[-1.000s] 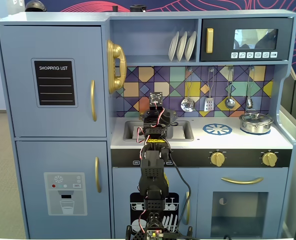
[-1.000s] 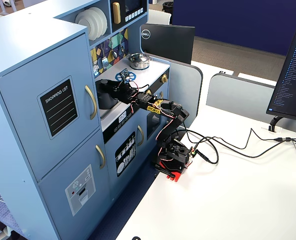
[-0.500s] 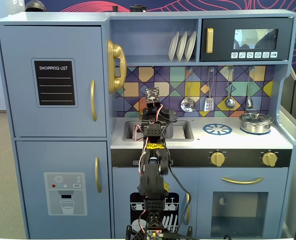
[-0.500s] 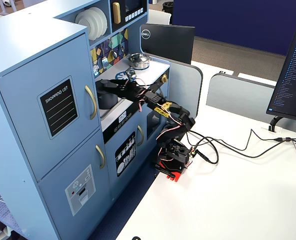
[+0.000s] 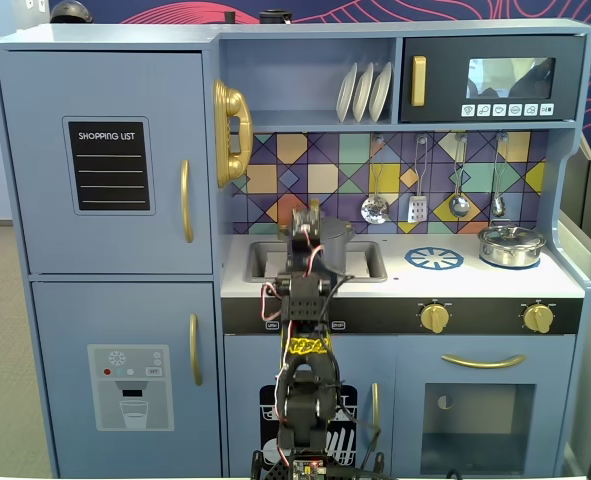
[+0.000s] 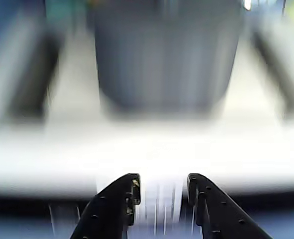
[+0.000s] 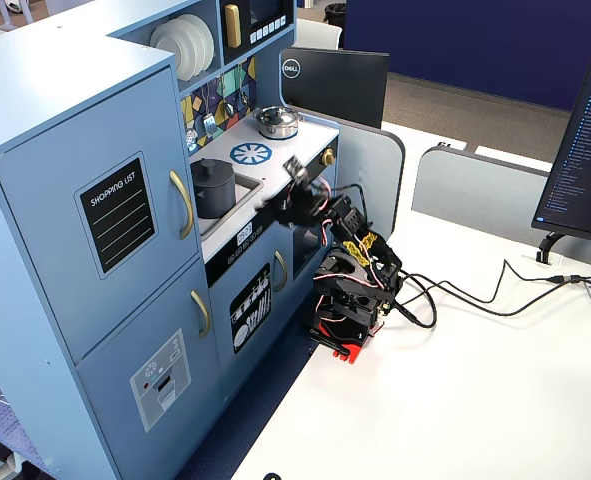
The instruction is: Pick up the lid from the counter and put it on the gray recipient
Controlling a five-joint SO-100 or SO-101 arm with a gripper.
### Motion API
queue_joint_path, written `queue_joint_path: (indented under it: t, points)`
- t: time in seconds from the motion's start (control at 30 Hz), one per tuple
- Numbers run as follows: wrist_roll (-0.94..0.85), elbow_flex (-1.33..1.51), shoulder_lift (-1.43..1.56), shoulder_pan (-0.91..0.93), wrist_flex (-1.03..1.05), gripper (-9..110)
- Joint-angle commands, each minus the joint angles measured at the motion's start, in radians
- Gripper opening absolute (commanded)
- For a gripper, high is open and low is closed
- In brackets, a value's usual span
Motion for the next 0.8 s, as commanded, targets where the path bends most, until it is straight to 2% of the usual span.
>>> queue_joint_path:
  t: [0.0,0.17,0.3,0.4,0.5,0.57,0.77]
  points:
    - [0.038,0.103,0.055,0.014,0.115,0]
    - [0.1,0.339,0.132,-0.028,0.147,0]
    - [0.212,0.541,0.175,-0.052,0.072,0]
    - [0.218,0.675,0.19,-0.058,0.021,0]
    - [0.362,0.675,0.143,-0.107,0.058,0]
    - [0.362,0.675,0.158,-0.109,0.146,4]
    - [0.152,0.675,0.196,-0.067,0.502,9]
